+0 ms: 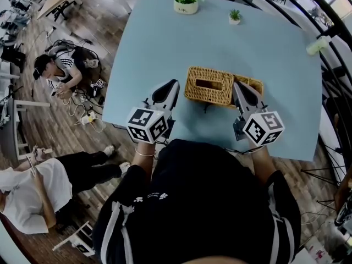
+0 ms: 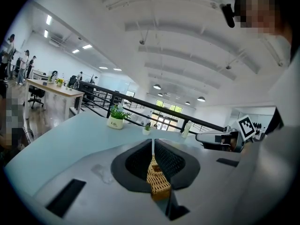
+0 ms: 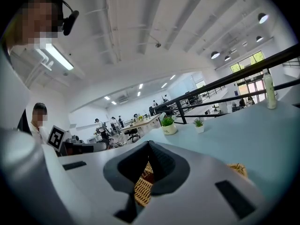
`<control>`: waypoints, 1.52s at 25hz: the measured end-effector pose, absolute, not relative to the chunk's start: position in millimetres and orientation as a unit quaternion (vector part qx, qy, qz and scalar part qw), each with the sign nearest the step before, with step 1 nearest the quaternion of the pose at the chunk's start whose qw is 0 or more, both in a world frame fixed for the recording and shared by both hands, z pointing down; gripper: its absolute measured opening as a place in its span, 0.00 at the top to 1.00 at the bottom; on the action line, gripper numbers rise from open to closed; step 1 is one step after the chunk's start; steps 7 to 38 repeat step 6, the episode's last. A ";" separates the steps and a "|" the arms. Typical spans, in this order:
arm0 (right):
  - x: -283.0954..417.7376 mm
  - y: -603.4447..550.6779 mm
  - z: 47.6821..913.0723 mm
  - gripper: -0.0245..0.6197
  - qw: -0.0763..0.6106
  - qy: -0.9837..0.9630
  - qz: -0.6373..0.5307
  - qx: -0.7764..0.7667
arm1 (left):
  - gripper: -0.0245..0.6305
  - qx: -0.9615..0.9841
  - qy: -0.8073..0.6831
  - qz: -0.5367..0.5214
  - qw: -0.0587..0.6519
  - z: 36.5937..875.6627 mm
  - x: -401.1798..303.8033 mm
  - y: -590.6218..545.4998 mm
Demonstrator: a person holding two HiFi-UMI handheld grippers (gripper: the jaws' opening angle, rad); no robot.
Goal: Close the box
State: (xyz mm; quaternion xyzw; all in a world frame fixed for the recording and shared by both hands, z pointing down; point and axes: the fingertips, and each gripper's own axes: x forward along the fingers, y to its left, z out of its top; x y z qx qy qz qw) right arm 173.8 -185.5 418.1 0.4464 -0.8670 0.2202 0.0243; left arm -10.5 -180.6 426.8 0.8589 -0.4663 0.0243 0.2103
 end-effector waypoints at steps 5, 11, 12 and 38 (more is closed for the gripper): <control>175.5 -186.2 417.5 0.96 0.024 -0.867 0.220 0.447 | 0.92 0.859 -0.467 0.023 0.210 425.2 -9.5 -182.1; 176.0 -186.1 417.4 0.96 0.024 -0.866 0.220 0.447 | 0.92 0.859 -0.467 0.024 0.210 425.1 -9.1 -182.1; 176.0 -186.1 417.4 0.96 0.024 -0.866 0.220 0.447 | 0.92 0.859 -0.467 0.024 0.210 425.1 -9.1 -182.1; 176.0 -186.1 417.4 0.96 0.024 -0.866 0.220 0.447 | 0.92 0.859 -0.467 0.024 0.210 425.1 -9.1 -182.1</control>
